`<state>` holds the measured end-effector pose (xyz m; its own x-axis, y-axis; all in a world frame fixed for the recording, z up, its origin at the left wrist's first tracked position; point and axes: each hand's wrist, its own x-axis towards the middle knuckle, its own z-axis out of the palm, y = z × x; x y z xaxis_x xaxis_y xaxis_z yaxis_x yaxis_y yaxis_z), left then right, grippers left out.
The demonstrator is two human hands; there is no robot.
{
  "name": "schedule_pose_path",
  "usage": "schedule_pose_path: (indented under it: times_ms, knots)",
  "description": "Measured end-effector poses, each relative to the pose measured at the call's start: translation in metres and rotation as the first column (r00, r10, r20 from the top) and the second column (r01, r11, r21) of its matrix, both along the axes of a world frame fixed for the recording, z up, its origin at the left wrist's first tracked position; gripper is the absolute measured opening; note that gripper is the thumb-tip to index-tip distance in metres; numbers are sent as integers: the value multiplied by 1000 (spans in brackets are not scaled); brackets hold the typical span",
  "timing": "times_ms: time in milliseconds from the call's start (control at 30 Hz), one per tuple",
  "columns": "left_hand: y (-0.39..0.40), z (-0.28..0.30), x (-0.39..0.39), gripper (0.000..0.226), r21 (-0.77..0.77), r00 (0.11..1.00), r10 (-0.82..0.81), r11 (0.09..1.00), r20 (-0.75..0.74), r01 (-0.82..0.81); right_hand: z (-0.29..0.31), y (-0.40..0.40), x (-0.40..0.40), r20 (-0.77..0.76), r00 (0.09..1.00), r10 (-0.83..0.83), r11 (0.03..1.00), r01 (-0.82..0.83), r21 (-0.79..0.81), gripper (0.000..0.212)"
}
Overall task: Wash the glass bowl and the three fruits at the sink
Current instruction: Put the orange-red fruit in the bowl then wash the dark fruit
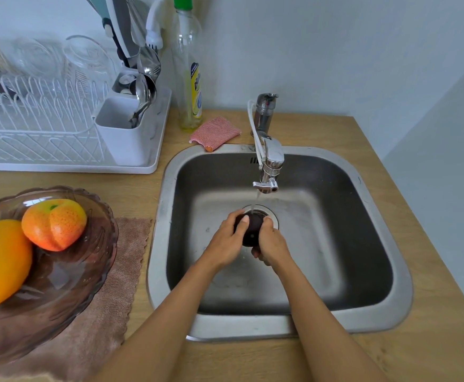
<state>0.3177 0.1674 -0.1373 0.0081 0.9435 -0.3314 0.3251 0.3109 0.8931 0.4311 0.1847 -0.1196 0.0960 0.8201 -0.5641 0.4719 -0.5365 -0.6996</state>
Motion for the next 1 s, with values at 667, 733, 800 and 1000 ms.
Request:
schedule_pose_path:
  times_ms: [667,733,800,1000]
  knots:
    - [5,-2,1,45,-105,999,23,994,46,-18,1,-1,3,-43,999,25,994,-20,104,47]
    - [7,-3,0,41,-93,993,91,992,70,-84,0,-3,-1,-67,995,73,985,-61,158,41]
    - [11,0,-2,38,-84,981,162,984,107,-154,-2,-6,-4,-70,989,127,969,-109,222,38]
    - [10,-5,0,46,-87,969,160,985,186,-146,1,-4,-6,-2,998,57,938,-53,343,29]
